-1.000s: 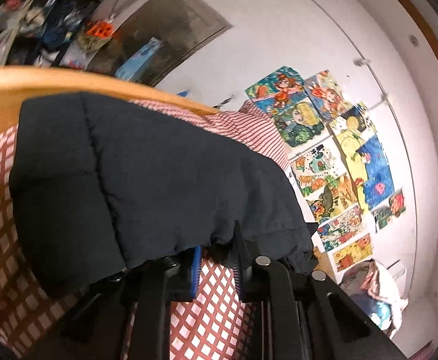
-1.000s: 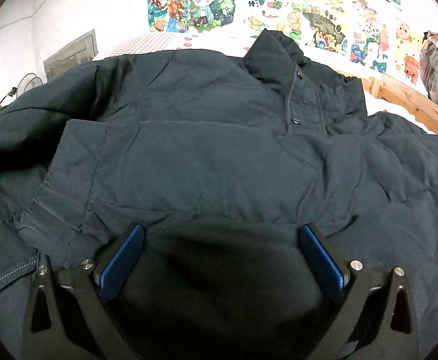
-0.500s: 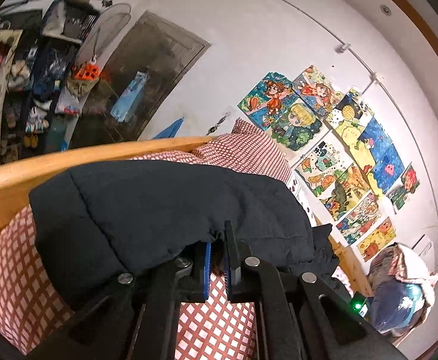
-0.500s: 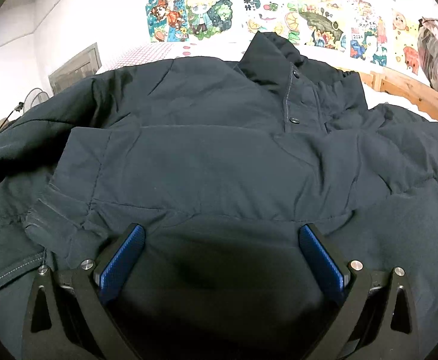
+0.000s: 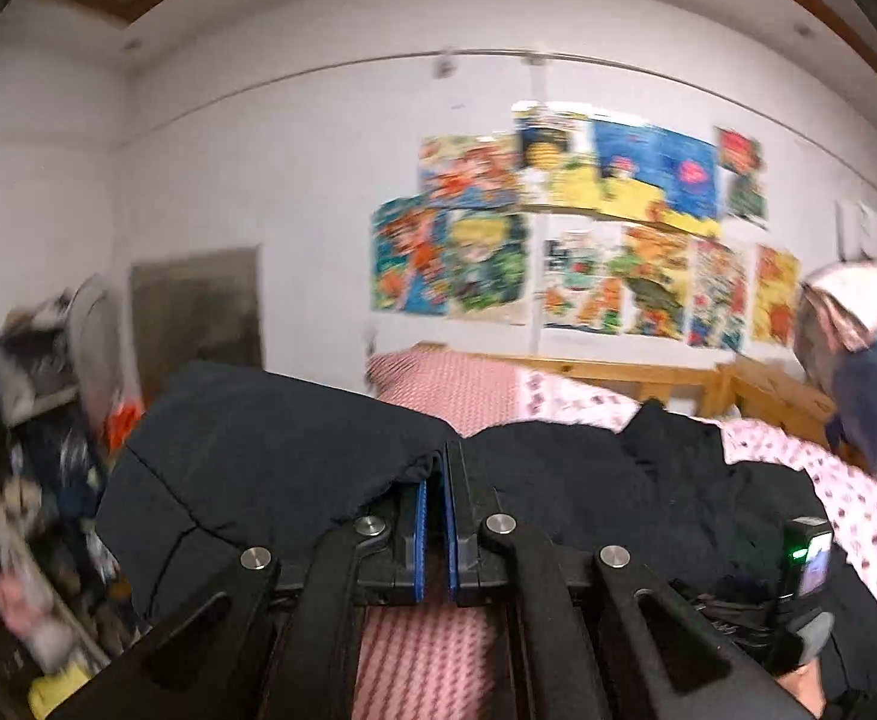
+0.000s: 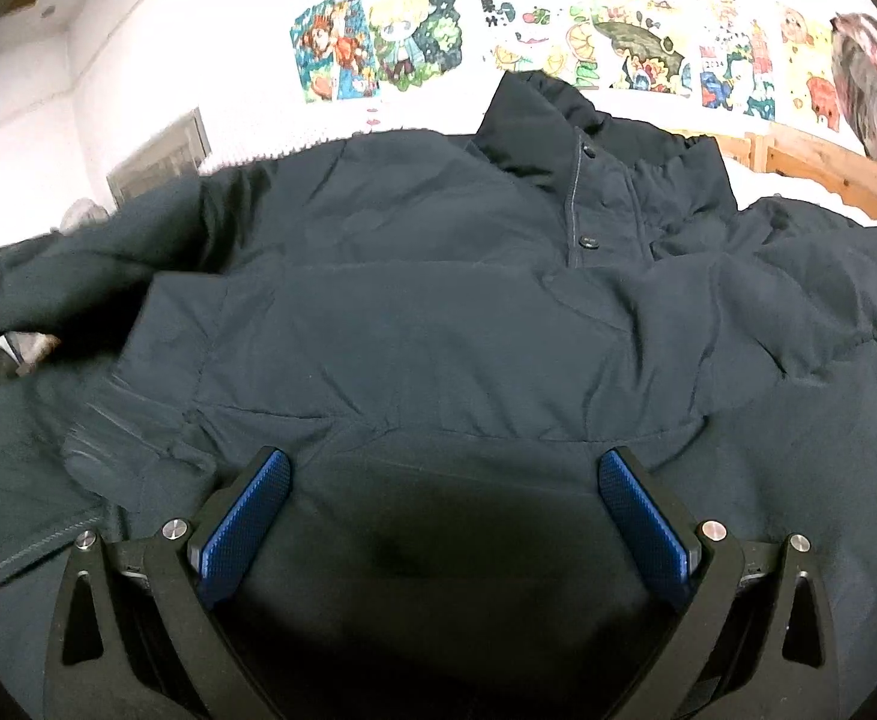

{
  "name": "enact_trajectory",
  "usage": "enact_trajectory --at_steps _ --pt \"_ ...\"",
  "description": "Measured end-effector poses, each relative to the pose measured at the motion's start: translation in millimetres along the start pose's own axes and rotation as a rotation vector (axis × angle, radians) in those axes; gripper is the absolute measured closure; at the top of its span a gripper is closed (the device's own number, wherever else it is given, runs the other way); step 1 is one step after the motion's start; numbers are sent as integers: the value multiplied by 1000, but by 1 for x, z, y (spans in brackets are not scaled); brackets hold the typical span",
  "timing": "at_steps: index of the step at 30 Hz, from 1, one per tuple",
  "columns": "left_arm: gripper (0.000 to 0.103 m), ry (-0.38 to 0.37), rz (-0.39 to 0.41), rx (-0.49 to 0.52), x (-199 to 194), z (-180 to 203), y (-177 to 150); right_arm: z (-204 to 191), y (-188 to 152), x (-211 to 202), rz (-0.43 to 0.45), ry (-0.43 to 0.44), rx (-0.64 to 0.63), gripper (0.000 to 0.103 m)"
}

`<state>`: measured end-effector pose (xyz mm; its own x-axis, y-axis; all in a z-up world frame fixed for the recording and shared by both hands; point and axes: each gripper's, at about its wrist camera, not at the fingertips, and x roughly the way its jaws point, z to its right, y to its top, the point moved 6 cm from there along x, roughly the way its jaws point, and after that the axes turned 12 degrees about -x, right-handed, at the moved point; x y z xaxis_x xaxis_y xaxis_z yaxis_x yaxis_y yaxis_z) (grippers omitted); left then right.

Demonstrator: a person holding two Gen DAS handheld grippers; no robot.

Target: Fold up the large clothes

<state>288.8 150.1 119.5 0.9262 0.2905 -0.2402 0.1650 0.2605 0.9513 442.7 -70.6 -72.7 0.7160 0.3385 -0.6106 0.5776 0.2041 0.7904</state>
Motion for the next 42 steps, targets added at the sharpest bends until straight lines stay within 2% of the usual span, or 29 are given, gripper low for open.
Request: enact_trajectory --at_steps 2,5,8,11,15,18,23,29,31,38,42 --pt "98 -26 -4 90 2 32 14 14 5 -22 72 10 76 2" --pt "98 -93 -15 204 3 83 24 45 13 -56 116 9 222 1" --pt "98 -188 -62 262 5 129 21 72 29 -83 156 19 243 1" --pt "98 -286 -147 296 12 175 11 106 32 -104 182 -18 269 1" --pt "98 -354 -218 341 22 212 -14 155 21 -126 212 -44 372 1" --pt "99 -401 -299 360 35 236 -41 188 9 -139 255 -31 463 1" --pt "98 -448 -491 335 69 264 -92 222 -12 -133 292 33 615 1" --pt "98 -469 -619 342 98 286 -148 234 -22 -114 268 34 636 1" --pt "98 -478 -655 346 105 290 -163 238 -26 -115 276 58 655 1" --pt "97 -539 -809 267 121 290 -200 247 -34 -109 338 181 723 1" --pt "95 -570 -867 191 125 285 -206 245 -37 -97 344 250 746 1"
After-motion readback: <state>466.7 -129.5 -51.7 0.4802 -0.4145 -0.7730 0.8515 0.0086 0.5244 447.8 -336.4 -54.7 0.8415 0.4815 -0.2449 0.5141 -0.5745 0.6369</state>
